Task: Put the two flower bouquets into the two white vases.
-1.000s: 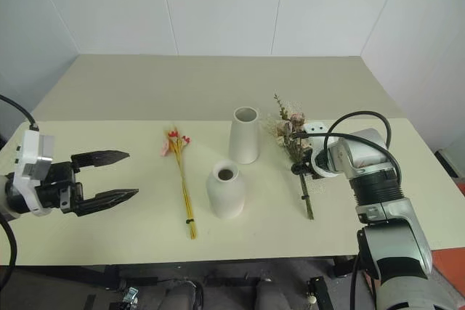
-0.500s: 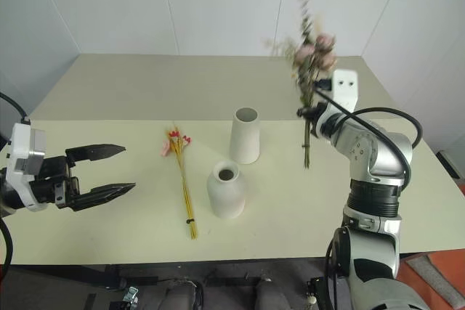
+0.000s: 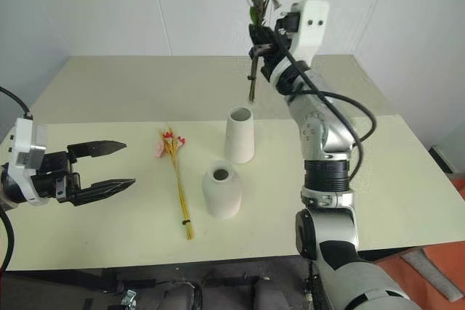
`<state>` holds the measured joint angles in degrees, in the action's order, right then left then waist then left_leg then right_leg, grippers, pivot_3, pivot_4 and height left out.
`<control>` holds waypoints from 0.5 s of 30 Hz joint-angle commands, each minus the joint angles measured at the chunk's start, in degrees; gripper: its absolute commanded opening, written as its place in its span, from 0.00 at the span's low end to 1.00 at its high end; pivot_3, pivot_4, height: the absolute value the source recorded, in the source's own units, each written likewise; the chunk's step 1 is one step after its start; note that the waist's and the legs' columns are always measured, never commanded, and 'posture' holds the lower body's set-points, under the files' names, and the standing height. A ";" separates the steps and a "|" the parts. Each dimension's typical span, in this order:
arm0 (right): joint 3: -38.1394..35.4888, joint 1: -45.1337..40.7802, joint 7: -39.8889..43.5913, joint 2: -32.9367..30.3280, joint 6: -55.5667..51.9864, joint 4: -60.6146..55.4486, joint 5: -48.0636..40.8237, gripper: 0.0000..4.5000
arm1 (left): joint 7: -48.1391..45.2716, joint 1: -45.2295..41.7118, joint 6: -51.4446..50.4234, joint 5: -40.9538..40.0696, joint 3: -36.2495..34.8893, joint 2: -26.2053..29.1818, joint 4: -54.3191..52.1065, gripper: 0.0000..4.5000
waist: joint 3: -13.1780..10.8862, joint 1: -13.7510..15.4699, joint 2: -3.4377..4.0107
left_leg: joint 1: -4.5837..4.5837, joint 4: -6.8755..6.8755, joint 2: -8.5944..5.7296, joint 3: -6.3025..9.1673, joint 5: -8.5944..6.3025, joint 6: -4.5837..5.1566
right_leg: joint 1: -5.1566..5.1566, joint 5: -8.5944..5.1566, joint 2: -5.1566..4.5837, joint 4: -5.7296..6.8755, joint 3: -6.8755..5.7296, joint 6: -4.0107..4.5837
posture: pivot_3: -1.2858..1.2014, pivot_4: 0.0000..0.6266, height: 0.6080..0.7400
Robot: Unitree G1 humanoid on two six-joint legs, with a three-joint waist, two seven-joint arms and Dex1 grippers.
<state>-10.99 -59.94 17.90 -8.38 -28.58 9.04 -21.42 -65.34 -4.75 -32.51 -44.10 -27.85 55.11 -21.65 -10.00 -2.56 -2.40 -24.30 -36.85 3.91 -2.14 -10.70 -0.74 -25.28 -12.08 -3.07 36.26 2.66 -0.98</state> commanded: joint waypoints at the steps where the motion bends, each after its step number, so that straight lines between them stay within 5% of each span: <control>1: 0.99 -2.20 0.90 0.33 2.83 -0.14 -0.42 0.05 | -0.09 0.59 0.88 -0.14 -1.94 0.98 -1.56 1.00 | -0.01 -0.04 0.01 | 0.00 0.00 0.00 0.00 0.00 0.00 | 0.00 0.00 0.00 -0.01 0.00 0.00 | 0.52 0.24 1.00; 15: 5.52 5.61 3.45 0.80 5.18 -0.82 1.02 0.05 | 1.39 3.85 -0.33 -1.18 -4.95 1.11 -4.65 1.00 | -0.01 -0.05 0.02 | 0.02 0.01 0.01 0.00 0.00 -0.01 | -0.02 0.00 0.00 0.04 0.00 0.01 | 0.52 0.24 1.00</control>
<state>-5.24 -54.34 21.21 -7.60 -25.38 10.92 -20.45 -64.15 -1.06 -32.82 -44.27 -30.63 55.14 -24.39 -10.01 -2.60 -2.39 -24.26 -36.84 3.92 -2.14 -10.69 -0.75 -25.30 -12.08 -3.06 36.30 2.65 -0.97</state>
